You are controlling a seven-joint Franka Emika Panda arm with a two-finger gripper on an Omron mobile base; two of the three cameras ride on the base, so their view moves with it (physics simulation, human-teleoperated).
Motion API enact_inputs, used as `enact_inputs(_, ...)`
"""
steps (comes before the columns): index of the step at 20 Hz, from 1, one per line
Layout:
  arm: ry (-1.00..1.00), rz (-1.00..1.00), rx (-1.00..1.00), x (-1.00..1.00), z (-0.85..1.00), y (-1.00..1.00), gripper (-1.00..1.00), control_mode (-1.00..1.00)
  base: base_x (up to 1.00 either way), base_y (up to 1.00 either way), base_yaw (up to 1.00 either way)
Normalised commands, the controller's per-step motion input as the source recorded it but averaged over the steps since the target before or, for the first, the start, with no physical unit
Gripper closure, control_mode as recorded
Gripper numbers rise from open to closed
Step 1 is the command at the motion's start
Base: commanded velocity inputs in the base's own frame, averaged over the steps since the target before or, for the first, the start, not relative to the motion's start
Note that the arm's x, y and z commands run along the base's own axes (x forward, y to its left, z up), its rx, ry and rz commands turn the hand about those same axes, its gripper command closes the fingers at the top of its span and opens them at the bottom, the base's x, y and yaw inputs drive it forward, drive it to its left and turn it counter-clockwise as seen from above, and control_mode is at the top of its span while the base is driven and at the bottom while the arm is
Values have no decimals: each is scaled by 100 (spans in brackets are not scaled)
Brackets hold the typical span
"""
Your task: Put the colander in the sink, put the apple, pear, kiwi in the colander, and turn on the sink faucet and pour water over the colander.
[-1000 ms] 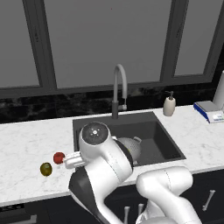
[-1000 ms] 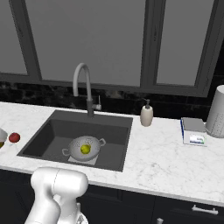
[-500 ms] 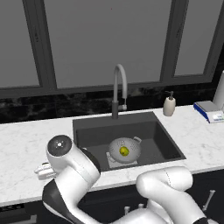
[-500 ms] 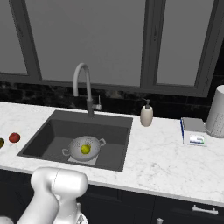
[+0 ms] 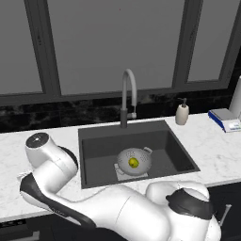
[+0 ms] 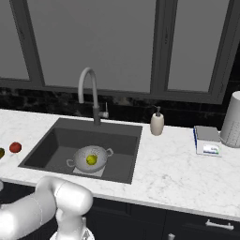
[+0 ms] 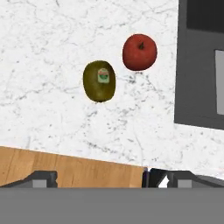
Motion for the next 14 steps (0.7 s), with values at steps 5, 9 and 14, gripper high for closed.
enact_inputs(5,0,0,5,49,-39,0,-100,-100,0,0,0)
enact_inputs(9,0,0,6,46,-50,0,-100,-100,0,0,0)
enact_inputs(14,0,0,3,35,-48,0,-100,-100,0,0,0)
